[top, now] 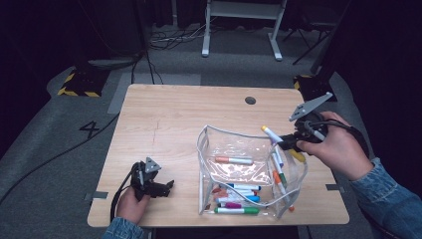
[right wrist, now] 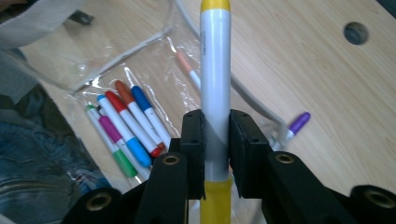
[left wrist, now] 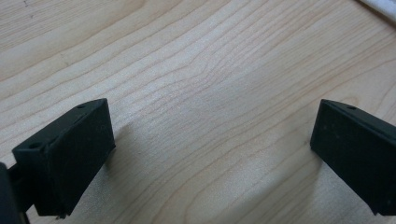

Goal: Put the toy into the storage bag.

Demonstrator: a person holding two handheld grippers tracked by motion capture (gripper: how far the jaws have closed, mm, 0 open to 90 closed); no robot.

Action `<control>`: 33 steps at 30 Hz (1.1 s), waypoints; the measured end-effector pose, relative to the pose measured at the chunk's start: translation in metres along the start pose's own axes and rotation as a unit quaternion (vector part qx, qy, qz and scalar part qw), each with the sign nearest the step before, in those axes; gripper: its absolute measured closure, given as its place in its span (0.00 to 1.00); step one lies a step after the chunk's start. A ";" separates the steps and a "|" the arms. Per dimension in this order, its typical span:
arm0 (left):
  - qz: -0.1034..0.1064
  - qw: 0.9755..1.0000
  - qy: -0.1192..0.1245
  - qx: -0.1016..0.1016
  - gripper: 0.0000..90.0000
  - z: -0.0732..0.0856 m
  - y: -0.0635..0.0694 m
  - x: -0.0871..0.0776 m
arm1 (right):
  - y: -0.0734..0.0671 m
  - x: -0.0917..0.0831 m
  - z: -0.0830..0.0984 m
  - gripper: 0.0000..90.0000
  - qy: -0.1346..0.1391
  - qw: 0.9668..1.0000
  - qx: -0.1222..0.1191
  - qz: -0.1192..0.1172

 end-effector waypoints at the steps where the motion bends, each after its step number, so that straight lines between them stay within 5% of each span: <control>1: 0.001 1.000 0.000 -0.001 0.00 0.000 0.000 0.000 | -0.004 0.002 -0.003 0.85 -0.002 1.000 -0.006 -0.005; 10: 0.001 1.000 0.000 -0.001 0.00 0.000 0.000 0.000 | -0.037 0.032 -0.023 0.85 -0.028 0.997 -0.057 -0.042; 18: 0.000 1.000 0.000 0.000 0.00 0.000 0.000 0.000 | -0.063 0.061 -0.027 0.85 -0.058 0.989 -0.112 -0.075; 33: 0.000 1.000 0.000 0.000 0.00 0.000 0.000 0.000 | -0.087 0.112 -0.012 0.85 -0.108 0.976 -0.150 -0.117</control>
Point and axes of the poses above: each handheld gripper's, and its own axes: x roughly forward along the jaws, z roughly out of its underside, y roughly to its right, the point moved 3 cm from there along x, roughly forward along the jaws, and after that the axes turned 2 degrees about x, right-handed, at the moved point
